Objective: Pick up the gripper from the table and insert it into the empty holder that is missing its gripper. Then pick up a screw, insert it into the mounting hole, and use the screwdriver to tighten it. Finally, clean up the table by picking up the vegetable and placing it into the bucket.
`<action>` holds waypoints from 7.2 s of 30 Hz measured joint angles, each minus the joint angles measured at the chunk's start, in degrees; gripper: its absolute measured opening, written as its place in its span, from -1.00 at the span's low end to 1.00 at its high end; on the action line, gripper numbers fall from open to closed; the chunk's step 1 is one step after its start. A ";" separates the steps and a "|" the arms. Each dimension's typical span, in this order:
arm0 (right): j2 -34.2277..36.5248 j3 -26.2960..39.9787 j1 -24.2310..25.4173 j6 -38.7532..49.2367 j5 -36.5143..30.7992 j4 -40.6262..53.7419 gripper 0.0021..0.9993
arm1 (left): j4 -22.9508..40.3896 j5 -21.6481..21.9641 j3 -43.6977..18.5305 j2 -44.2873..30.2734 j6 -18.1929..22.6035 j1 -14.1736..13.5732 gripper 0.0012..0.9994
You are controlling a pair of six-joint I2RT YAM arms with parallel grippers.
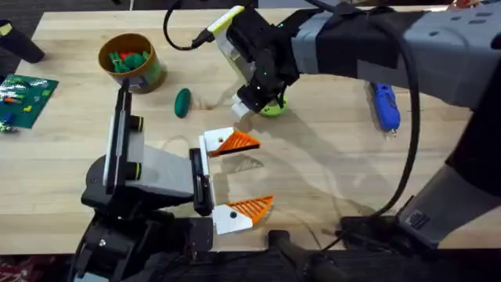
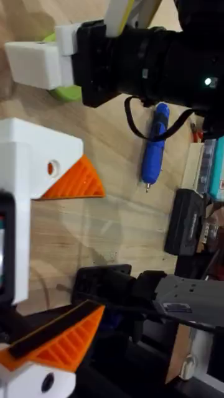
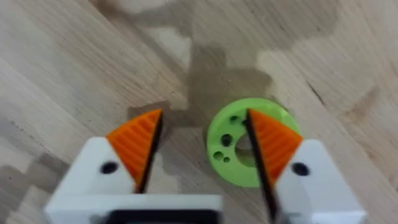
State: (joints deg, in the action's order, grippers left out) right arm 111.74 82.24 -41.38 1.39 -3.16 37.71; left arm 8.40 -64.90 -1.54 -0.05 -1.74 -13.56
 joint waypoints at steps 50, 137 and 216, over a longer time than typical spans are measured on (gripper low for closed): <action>-1.86 0.00 0.04 -0.04 -0.24 5.70 0.36 | 0.00 0.00 0.00 0.00 0.00 0.00 0.97; -0.50 4.32 1.63 0.13 -1.29 13.68 -0.99 | 0.00 0.00 0.00 0.02 -0.02 0.00 0.97; -8.81 33.88 -18.74 3.37 4.48 39.45 -0.99 | 0.00 0.02 0.00 0.00 -0.01 0.00 0.97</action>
State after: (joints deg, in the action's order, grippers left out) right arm 102.94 116.11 -60.12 4.75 1.32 77.16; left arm 8.40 -64.88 -1.54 -0.05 -1.75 -13.56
